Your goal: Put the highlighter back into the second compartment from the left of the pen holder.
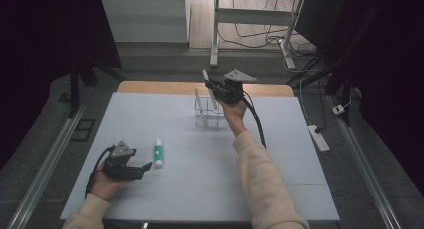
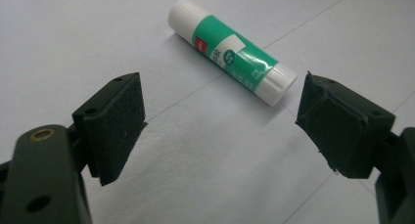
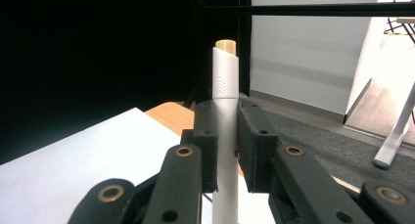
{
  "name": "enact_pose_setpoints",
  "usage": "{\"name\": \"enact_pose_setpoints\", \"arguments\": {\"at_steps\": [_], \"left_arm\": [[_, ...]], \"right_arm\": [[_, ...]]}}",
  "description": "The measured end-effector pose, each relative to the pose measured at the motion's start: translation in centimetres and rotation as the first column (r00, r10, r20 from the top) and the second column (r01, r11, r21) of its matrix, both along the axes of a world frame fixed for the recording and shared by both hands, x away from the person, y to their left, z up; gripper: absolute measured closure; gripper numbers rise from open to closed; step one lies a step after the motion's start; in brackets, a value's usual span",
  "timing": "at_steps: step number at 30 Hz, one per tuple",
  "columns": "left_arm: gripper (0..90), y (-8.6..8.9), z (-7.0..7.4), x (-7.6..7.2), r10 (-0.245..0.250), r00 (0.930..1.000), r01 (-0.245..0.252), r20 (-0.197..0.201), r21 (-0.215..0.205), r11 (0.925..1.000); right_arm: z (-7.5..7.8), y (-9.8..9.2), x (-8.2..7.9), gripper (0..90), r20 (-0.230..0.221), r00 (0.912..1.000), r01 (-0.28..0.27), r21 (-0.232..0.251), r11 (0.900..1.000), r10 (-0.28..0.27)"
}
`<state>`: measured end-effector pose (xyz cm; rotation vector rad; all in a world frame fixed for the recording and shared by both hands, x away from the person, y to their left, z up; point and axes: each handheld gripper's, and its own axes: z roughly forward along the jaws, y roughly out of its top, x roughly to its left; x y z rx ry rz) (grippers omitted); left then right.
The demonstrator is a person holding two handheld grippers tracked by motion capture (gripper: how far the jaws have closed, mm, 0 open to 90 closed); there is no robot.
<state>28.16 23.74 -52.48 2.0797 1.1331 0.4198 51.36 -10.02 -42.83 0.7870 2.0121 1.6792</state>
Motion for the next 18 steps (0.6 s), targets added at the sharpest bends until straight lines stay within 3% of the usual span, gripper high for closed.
{"name": "enact_pose_setpoints", "arguments": {"at_steps": [3, 6, 9, 18], "left_arm": [[18.3, 0.0, 0.0, 0.0, 0.0, 1.0, 0.0, 0.0, 0.001, 1.0], [18.3, 0.0, 0.0, 0.0, -0.002, 1.0, 0.002, 0.002, -0.003, 1.0], [18.3, -0.1, 0.0, 0.0, -0.005, 1.0, 0.005, 0.002, 0.0, 1.0], [18.2, -0.3, 0.0, 0.0, -0.01, 0.9999, 0.01, 0.002, 0.005, 0.9999]], "right_arm": [[-0.4, 0.1, 0.0, 77.6, -0.003, 1.0, 0.008, -0.021, 1.0, -0.008], [-0.6, 0.1, -0.1, 62.2, 0.0, 0.9995, 0.03, -0.052, 0.998, -0.03], [-0.6, 0.0, -0.2, 55.5, -0.022, 0.9992, 0.033, -0.067, 0.997, -0.034], [-0.4, -1.4, -0.8, 49.5, -0.054, 0.998, 0.028, -0.09, 0.996, -0.032]]}}
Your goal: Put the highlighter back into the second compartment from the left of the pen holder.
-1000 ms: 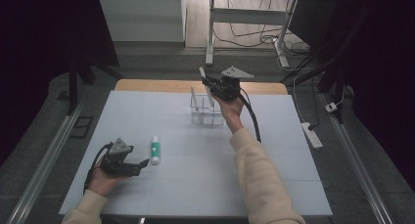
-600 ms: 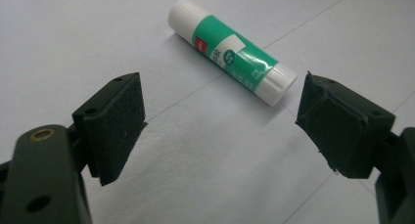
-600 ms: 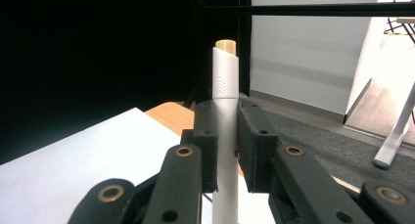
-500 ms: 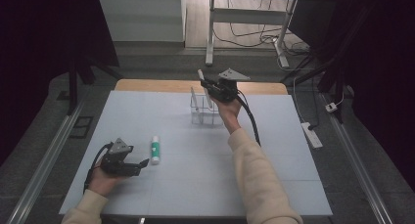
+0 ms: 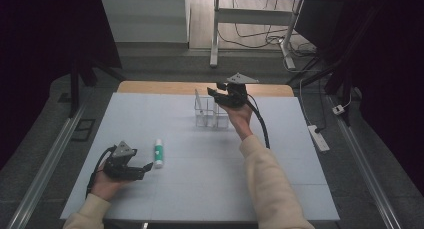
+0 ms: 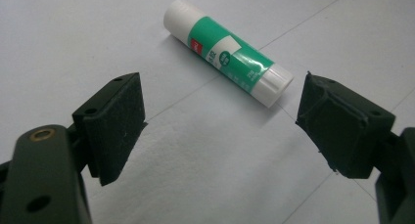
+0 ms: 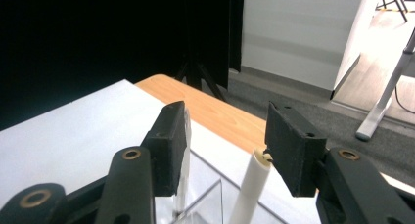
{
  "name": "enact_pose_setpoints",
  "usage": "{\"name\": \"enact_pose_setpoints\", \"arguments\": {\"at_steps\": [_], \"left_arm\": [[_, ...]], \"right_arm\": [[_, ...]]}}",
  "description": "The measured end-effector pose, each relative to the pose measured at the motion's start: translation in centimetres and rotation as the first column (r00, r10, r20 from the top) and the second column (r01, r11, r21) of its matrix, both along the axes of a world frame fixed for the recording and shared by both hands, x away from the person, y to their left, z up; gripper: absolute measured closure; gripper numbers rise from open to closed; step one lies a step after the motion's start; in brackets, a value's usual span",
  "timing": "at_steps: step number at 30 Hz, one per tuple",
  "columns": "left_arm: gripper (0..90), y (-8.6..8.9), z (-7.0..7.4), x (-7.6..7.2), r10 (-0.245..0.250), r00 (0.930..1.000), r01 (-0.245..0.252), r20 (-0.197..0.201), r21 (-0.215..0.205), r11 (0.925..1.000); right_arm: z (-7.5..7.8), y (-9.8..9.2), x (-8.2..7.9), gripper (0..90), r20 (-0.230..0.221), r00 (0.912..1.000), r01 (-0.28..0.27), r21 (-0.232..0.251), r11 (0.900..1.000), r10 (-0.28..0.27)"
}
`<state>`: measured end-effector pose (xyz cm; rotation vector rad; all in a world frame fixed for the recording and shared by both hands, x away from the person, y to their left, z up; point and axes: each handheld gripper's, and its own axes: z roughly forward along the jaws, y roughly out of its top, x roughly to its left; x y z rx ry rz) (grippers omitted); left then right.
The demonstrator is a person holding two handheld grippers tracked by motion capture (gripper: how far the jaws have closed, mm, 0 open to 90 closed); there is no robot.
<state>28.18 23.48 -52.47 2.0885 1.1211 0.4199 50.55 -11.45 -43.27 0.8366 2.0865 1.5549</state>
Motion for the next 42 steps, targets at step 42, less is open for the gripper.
{"name": "enact_pose_setpoints", "arguments": {"at_steps": [42], "left_arm": [[18.3, 0.0, 0.0, 0.0, 0.005, 1.0, -0.005, 0.001, 0.005, 1.0]], "right_arm": [[-2.6, -10.1, -8.0, 49.5, -0.103, 0.9926, -0.075, -0.114, 0.991, 0.063]]}}
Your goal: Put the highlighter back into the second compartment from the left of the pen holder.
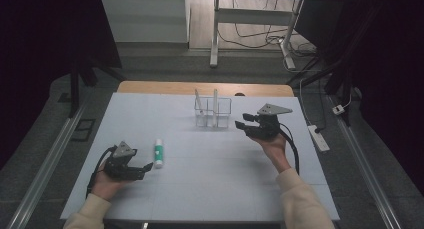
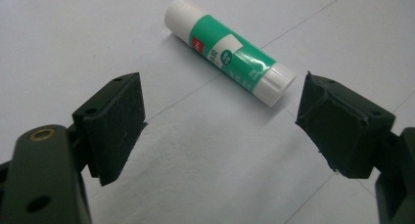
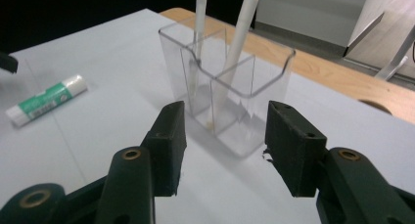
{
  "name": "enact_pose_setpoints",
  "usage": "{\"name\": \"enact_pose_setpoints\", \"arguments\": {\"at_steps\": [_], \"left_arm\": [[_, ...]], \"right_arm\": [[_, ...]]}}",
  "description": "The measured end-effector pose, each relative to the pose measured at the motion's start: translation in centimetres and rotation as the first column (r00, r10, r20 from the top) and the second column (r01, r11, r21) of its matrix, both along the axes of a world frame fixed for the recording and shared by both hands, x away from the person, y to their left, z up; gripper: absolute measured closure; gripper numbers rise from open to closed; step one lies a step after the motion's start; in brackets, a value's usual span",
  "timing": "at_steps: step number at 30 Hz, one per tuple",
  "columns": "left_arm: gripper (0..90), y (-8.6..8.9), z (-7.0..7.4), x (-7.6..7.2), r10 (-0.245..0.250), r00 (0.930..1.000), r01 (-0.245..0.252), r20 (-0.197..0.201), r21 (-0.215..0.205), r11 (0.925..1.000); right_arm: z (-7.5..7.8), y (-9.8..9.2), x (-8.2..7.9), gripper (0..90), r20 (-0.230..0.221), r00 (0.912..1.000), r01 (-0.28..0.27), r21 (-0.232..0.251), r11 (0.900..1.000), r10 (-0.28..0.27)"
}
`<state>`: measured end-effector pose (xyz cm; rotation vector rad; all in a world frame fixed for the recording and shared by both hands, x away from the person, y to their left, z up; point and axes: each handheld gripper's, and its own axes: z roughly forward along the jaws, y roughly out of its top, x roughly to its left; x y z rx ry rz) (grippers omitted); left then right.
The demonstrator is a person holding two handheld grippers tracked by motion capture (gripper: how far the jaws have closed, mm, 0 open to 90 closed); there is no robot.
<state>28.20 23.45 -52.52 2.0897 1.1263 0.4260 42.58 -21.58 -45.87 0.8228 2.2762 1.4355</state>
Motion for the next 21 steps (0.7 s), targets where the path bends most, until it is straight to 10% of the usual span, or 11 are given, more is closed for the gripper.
{"name": "enact_pose_setpoints", "arguments": {"at_steps": [21], "left_arm": [[18.3, -0.1, 0.0, 0.1, 0.002, 1.0, -0.002, -0.001, -0.001, 1.0]], "right_arm": [[-2.2, -5.5, -4.7, 48.4, -0.044, 0.9987, 0.021, -0.056, 0.998, -0.024]]}}
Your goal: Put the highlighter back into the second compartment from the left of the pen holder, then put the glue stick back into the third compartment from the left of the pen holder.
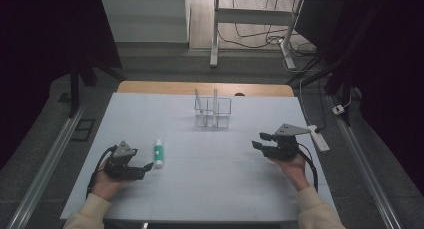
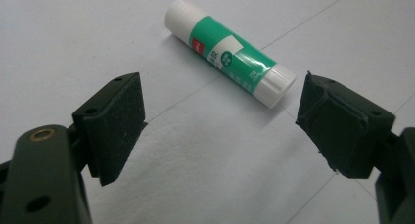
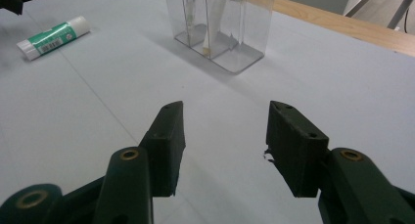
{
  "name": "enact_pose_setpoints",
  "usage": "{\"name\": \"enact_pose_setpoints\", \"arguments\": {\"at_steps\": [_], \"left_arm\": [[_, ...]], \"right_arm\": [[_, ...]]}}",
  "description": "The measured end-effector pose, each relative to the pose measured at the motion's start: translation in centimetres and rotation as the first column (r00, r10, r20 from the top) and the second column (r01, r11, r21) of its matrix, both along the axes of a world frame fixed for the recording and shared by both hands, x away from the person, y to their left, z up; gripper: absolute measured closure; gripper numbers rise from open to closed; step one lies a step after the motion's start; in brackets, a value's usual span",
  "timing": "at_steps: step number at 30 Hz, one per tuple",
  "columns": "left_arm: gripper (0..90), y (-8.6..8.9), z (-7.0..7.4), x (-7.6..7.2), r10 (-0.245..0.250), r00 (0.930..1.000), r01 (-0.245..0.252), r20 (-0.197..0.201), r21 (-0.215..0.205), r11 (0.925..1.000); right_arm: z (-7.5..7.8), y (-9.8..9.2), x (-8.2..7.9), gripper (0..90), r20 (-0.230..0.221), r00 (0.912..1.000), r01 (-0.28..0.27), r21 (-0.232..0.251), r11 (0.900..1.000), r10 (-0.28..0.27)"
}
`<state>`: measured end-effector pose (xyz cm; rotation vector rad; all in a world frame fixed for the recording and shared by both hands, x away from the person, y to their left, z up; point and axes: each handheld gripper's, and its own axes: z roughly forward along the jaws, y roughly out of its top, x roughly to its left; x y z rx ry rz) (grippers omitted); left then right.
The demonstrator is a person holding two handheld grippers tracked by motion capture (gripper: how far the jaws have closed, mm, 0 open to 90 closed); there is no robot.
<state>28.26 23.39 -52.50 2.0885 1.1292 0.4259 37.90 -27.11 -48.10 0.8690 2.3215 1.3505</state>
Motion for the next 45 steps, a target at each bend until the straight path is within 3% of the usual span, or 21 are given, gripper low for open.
{"name": "enact_pose_setpoints", "arguments": {"at_steps": [19, 36, 45], "left_arm": [[18.3, 0.1, 0.2, -0.1, 0.001, 1.0, -0.001, 0.01, 0.0, 1.0], [18.2, 0.2, 0.4, -0.2, 0.008, 0.9998, -0.008, 0.018, -0.002, 1.0], [18.3, 0.1, 1.3, -0.3, 0.039, 0.999, -0.039, 0.023, -0.001, 0.9992]], "right_arm": [[-1.1, -2.3, -2.4, 47.5, 0.01, 0.9998, -0.015, -0.032, 0.999, 0.016], [-1.5, -2.7, -2.3, 46.7, -0.001, 1.0, -0.009, -0.044, 0.999, 0.009], [-1.6, -2.9, -2.4, 46.7, -0.002, 0.9999, -0.01, -0.036, 0.999, 0.01]]}}
